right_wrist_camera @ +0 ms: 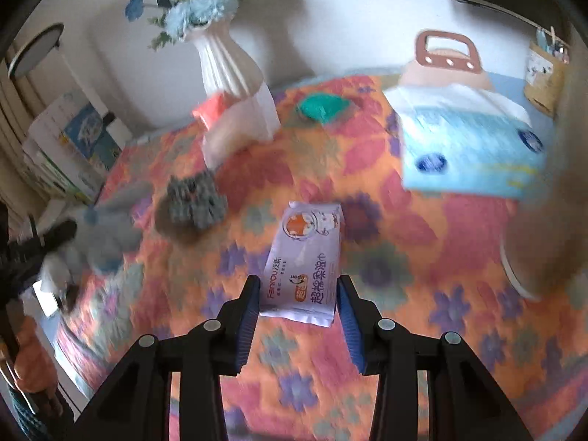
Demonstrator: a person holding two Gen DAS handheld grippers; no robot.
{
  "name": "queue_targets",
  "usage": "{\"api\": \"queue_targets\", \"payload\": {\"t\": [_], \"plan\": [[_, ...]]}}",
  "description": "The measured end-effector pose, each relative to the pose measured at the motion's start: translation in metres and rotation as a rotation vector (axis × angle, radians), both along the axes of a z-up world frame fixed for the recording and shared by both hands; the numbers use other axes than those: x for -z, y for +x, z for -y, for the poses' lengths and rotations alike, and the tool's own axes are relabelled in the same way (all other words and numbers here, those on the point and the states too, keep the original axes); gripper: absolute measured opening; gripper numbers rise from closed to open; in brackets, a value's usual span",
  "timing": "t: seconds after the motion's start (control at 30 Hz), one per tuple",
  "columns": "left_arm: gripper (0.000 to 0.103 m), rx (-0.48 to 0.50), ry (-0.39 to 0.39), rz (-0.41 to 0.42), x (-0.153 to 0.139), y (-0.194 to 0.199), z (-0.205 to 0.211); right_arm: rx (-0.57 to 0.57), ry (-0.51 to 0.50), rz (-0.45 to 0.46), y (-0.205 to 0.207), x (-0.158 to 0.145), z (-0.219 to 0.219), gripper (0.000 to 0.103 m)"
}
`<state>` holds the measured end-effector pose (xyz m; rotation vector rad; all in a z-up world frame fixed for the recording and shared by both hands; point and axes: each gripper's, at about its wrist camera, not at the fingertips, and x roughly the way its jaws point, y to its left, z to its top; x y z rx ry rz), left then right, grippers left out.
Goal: Organize soft objects
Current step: 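Lift the grey plush with the left tool while the right tool carries the wipes pack toward the table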
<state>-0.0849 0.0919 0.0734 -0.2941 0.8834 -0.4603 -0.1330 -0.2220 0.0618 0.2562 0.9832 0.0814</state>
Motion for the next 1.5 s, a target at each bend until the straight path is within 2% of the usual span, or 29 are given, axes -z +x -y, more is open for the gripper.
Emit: {"api": "queue_targets", "payload": {"t": [0.13,0.2,0.37,0.47,0.57,0.63,0.7,0.77,0.87,0.93,1.2,1.3,1.4,1.5], "plan": [[0.059,0.042,0.094,-0.026,0.028,-0.021,0.006,-0.005,0.0,-0.033,0.0,0.012,0.002,0.044],[0.059,0.028,0.125,-0.023,0.037,-0.025,0.008,-0.014,-0.017,-0.019,0.002,0.012,-0.003,0.058],[0.075,0.007,0.121,0.011,0.042,-0.029,0.007,-0.015,-0.104,-0.002,0.01,0.018,-0.017,0.061],[0.078,-0.019,0.071,0.001,0.05,-0.028,0.002,-0.001,-0.116,0.016,0.009,0.019,-0.016,0.061],[0.078,-0.039,0.009,-0.012,0.056,-0.029,-0.004,0.004,-0.153,0.033,0.009,0.02,-0.018,0.061],[0.078,-0.038,0.017,-0.006,0.055,-0.029,-0.003,0.008,-0.196,0.041,0.008,0.021,-0.023,0.061],[0.072,-0.038,0.038,0.004,0.053,-0.031,0.001,0.017,-0.244,0.045,0.009,0.022,-0.029,0.055],[0.058,-0.034,0.051,0.022,0.051,-0.033,0.004,0.015,-0.264,0.054,0.008,0.021,-0.031,0.044],[0.055,-0.017,0.063,0.053,0.046,-0.039,0.01,0.002,-0.276,0.063,0.004,0.02,-0.032,0.042],[0.054,-0.023,0.085,0.079,0.041,-0.044,0.014,-0.004,-0.265,0.06,0.001,0.018,-0.032,0.041],[0.053,0.021,0.037,0.116,0.026,-0.063,0.023,-0.016,-0.165,0.047,-0.023,0.002,-0.026,0.041],[0.053,0.059,0.023,0.124,0.021,-0.071,0.035,-0.012,-0.051,0.007,-0.031,0.001,-0.014,0.041],[0.053,0.123,-0.022,0.12,0.017,-0.076,0.047,0.003,0.079,-0.02,-0.042,-0.002,0.005,0.041],[0.053,0.179,-0.048,0.119,0.011,-0.081,0.065,0.034,0.133,-0.019,-0.058,-0.01,0.025,0.04]]}}
